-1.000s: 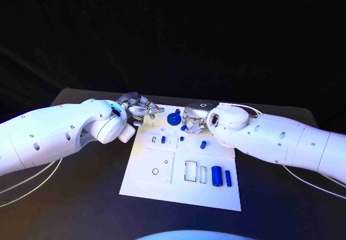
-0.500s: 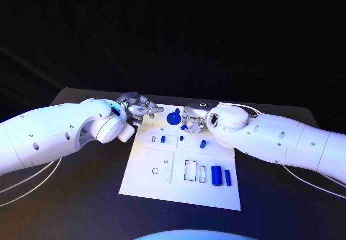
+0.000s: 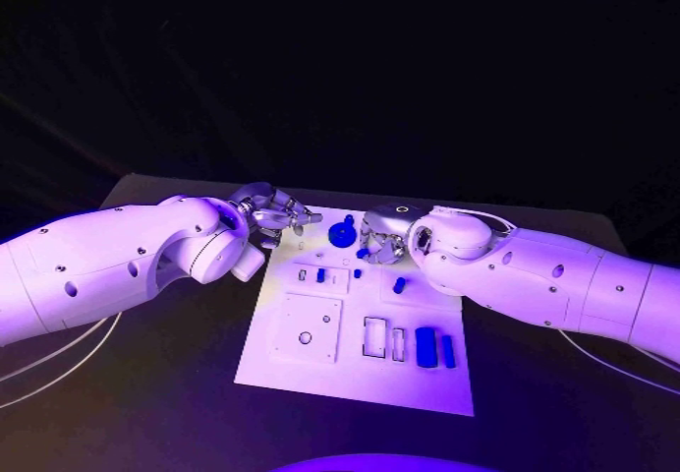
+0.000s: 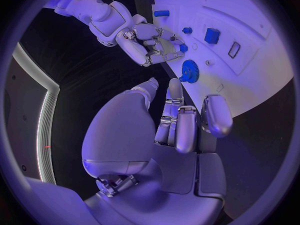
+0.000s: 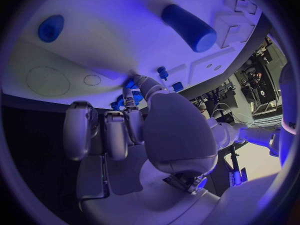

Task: Assemble the parts on the task board

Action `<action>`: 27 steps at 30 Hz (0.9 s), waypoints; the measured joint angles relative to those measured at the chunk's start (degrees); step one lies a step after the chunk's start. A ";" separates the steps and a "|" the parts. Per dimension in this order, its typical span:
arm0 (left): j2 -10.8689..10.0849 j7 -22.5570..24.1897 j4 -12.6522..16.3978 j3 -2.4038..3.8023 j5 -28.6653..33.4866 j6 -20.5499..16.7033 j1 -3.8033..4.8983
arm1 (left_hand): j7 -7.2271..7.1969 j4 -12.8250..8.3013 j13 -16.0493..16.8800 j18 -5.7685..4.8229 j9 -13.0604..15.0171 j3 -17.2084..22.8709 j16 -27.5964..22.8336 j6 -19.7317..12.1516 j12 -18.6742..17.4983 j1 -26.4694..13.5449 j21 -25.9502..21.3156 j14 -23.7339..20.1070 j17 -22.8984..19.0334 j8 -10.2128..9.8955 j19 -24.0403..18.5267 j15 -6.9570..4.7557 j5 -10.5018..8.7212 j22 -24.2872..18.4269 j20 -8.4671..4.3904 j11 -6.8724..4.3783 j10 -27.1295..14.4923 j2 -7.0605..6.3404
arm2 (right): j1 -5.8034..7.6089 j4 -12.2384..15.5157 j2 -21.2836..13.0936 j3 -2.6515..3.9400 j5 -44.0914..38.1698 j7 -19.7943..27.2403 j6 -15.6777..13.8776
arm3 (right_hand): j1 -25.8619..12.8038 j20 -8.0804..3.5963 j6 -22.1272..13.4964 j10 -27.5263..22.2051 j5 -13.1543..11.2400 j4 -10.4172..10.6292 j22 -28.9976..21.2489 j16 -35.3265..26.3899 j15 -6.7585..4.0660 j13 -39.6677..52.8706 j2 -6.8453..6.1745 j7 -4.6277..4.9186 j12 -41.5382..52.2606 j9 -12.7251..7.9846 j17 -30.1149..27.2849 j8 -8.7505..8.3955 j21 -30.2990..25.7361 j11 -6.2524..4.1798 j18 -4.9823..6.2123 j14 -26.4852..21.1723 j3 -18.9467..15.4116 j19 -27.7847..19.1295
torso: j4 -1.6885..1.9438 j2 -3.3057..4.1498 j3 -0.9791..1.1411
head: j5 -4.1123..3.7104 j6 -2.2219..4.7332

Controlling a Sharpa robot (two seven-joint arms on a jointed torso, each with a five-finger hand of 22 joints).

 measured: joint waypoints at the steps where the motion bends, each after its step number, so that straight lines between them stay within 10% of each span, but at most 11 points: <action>1: 0.00 0.00 0.00 0.00 -0.01 0.00 0.00 | 0.00 -0.02 0.00 0.00 0.00 -0.02 0.00 0.00 0.00 0.00 0.00 0.00 0.00 0.00 0.00 0.00 0.00 0.00 0.00 0.00 0.00 0.00 | -0.04 0.15 -0.10 -0.02 0.01 -0.04 -0.24 | 0.00 0.00 0.02 0.00 0.00 0.00 0.00 0.00 0.00 0.00 0.00 -0.02 0.00 0.14 0.00 0.01 0.10 0.00 0.00 0.00 0.00 0.00 | 0.00 0.00 0.00 | 0.02 0.02; 27: 0.26 -0.03 -0.35 0.00 0.06 0.08 0.00 | 0.00 0.34 -0.17 0.00 -0.60 -0.97 0.00 0.00 0.00 0.00 0.00 0.00 -0.02 -0.23 0.00 0.00 0.00 0.10 0.00 0.00 0.00 0.00 | -0.23 3.81 -2.46 0.14 0.12 -1.00 -5.77 | -0.60 -0.21 0.23 0.00 -0.22 0.00 -0.02 0.00 0.00 -0.02 -0.02 -0.22 0.22 0.23 0.04 -0.03 0.72 0.00 0.00 0.00 -0.01 0.21 | -0.03 -0.03 0.01 | 0.11 0.53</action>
